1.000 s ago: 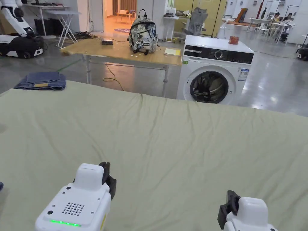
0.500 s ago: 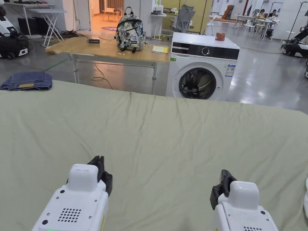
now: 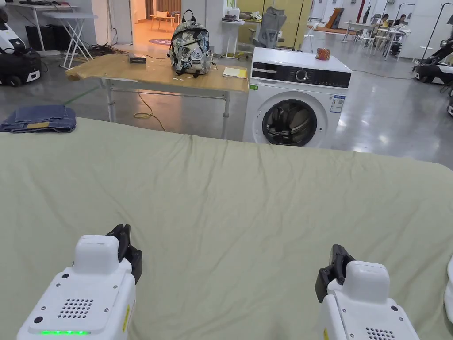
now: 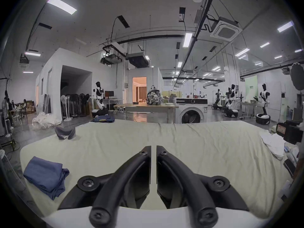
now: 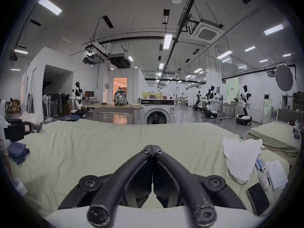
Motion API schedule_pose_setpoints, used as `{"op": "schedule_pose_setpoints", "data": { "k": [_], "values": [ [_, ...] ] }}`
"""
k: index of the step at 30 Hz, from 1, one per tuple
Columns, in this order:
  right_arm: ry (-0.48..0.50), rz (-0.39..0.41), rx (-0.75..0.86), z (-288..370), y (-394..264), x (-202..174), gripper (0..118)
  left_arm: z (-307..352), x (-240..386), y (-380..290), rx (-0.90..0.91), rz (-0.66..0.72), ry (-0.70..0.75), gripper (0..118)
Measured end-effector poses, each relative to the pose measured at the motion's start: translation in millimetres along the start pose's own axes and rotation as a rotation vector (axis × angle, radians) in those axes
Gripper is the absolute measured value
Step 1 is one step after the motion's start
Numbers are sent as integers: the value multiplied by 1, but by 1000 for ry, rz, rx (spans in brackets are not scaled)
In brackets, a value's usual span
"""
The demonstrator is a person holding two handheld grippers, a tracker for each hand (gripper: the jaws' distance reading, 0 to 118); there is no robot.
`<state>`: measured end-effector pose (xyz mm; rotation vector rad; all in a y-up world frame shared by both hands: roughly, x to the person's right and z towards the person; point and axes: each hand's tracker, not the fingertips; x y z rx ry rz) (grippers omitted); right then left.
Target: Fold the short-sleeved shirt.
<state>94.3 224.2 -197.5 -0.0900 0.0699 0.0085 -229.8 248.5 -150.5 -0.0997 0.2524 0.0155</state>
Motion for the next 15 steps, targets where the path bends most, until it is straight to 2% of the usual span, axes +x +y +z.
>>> {"op": "schedule_pose_setpoints", "data": {
  "k": [4, 6, 9, 10, 12, 15],
  "values": [
    [2, 0, -6, 1, -1, 1, 0, 0, -2, 1, 4, -4, -2, 2],
    [-2, 6, -7, 2, -1, 2, 6, 1, -1, 1, 10, -17, 6, 13],
    [-9, 7, -8, 2, -1, 3, 49, 2, -4, 1, 15, -2, -10, 47],
    [-14, 8, -11, 1, -1, 3, 67, 1, -4, 2, 12, 3, -10, 63],
    [-26, 14, -11, 1, -1, 3, 80, 1, -6, 2, 14, 14, -9, 75],
    [-32, 27, -2, 1, -1, 4, 85, 3, -6, 2, 29, 21, -4, 84]
  ]
}}
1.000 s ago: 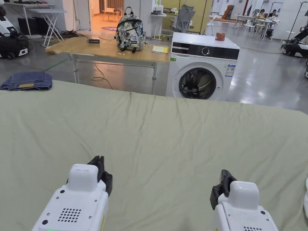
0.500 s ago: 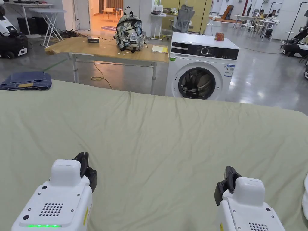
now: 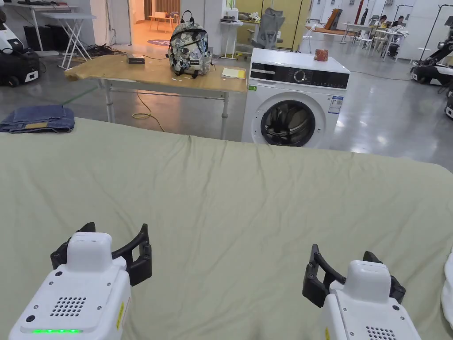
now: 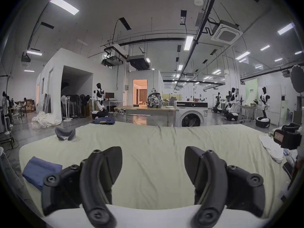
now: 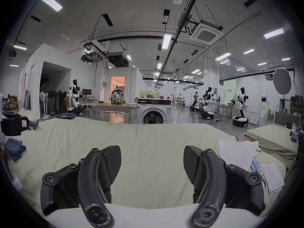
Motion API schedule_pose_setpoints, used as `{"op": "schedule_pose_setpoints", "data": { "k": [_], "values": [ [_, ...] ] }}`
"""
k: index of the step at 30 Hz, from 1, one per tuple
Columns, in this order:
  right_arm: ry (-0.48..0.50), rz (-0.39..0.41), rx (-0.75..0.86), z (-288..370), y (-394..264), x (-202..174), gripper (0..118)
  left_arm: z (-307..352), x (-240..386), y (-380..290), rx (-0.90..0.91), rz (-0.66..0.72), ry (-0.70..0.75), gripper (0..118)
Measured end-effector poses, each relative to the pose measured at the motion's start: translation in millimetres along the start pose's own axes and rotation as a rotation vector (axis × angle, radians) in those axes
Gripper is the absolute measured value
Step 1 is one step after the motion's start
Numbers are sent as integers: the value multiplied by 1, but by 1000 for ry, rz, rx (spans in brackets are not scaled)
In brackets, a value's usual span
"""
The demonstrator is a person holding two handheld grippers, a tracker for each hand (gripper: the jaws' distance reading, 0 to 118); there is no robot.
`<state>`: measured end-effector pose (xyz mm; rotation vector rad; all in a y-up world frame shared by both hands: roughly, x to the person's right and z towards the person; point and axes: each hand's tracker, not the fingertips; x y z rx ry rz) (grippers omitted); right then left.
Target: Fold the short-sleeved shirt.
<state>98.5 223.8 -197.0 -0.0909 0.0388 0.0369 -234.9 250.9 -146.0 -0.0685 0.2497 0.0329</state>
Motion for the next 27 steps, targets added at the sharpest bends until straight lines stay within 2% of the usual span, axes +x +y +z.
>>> {"op": "schedule_pose_setpoints", "data": {
  "k": [2, 11, 15, 20, 27],
  "values": [
    [-3, 6, 0, -1, 1, 0, 95, -1, 0, 1, -5, 4, -6, 84],
    [23, -31, -15, -6, 5, 2, 95, -6, 0, 7, -23, 24, -29, 84],
    [-30, -17, -26, -11, 5, -2, 95, -11, -2, 8, -37, 54, -21, 84],
    [16, -21, -51, -16, 3, 0, 95, -17, -4, 7, -54, 67, -10, 84],
    [1, -54, -129, -26, 13, -5, 95, -15, 1, 9, -25, 6, -19, 84]
  ]
}}
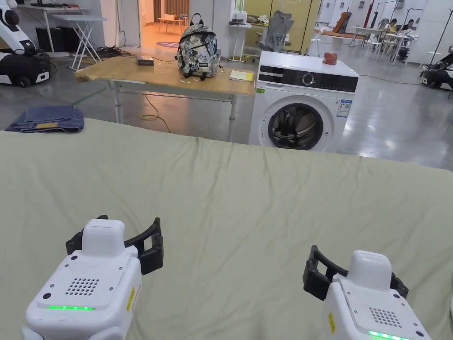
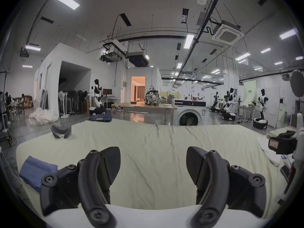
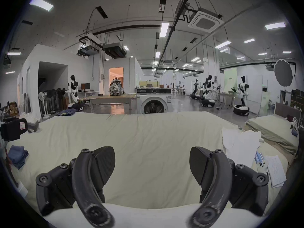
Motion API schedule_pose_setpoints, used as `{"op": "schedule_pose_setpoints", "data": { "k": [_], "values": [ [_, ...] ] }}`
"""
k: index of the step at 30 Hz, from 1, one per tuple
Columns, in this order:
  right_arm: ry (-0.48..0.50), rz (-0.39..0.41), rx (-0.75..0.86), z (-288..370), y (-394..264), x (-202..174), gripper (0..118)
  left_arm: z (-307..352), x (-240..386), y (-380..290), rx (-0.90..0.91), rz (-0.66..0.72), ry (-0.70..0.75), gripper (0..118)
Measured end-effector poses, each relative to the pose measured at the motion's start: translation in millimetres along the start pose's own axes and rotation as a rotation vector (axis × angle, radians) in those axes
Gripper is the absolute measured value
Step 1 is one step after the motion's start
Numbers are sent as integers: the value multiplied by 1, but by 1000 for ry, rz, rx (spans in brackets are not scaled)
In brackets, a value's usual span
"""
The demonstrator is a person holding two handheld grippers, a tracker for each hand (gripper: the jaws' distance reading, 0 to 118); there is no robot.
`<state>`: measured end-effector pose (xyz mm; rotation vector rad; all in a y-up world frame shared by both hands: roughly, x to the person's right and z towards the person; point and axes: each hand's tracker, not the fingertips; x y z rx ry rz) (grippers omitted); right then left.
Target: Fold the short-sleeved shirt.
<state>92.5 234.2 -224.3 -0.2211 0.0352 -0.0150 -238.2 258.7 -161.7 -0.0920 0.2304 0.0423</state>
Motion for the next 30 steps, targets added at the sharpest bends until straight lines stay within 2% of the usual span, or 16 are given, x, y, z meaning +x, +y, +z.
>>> {"op": "schedule_pose_setpoints", "data": {
  "k": [6, 14, 20, 25, 30],
  "values": [
    [74, -92, -4, 2, 11, 8, 95, 1, 4, 0, 44, -66, -3, 84],
    [-24, -161, -64, 1, 29, 4, 95, 2, 2, 2, 47, -62, -47, 84],
    [-52, -138, -74, -1, 30, 2, 95, 1, 0, 4, 35, -61, -61, 84],
    [-80, -48, -57, 1, 26, -9, 95, 0, -1, 3, 36, -63, -58, 84],
    [-52, -54, -73, -2, 27, -9, 95, -2, 0, 3, 29, -54, -57, 84]
  ]
}}
